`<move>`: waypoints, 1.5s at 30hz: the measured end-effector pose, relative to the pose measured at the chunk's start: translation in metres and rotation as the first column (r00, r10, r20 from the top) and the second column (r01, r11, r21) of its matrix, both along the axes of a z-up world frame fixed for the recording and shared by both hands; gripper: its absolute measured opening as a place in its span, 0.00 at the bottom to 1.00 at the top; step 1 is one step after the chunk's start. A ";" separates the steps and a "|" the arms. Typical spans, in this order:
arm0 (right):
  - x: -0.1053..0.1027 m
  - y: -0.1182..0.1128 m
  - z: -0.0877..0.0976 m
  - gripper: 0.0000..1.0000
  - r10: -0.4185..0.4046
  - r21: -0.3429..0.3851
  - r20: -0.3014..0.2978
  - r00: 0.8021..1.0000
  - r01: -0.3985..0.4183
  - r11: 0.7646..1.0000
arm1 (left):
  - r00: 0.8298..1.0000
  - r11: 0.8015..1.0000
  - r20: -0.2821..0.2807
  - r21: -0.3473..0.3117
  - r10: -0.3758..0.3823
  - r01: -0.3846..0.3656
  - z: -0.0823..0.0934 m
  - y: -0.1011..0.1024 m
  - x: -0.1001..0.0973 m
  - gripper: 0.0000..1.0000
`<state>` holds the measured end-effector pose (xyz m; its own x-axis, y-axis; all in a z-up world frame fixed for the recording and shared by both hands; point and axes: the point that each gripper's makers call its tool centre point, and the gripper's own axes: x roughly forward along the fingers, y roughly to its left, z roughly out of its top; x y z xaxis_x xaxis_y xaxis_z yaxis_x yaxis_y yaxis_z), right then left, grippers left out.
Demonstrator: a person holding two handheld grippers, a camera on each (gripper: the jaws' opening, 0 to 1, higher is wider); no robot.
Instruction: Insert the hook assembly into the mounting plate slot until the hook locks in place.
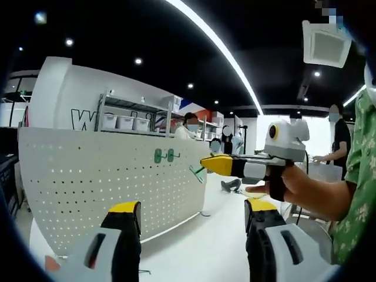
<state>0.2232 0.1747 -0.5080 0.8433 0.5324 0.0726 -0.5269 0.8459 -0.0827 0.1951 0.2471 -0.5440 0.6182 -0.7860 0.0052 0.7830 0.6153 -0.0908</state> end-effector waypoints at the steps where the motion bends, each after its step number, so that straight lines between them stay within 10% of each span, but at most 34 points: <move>1: -0.003 0.000 0.006 0.01 0.003 0.010 0.016 1.000 -0.003 1.000 | 1.000 1.000 0.004 -0.005 0.003 -0.003 0.004 -0.001 0.001 0.72; 20: -0.035 0.016 0.044 0.01 0.062 0.071 0.134 0.989 -0.072 0.995 | 0.999 0.991 0.003 -0.130 -0.032 0.032 0.048 -0.022 0.001 0.50; 45: -0.037 0.022 0.031 0.01 0.068 0.077 0.121 0.990 -0.077 0.994 | 0.992 0.986 -0.098 -0.155 -0.081 0.065 0.030 -0.038 0.005 0.18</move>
<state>0.1861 0.1963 -0.4771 0.7857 0.5801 0.2147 -0.5777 0.8123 -0.0806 0.1997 0.2092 -0.5140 0.5623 -0.8243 0.0662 0.8070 0.5296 -0.2611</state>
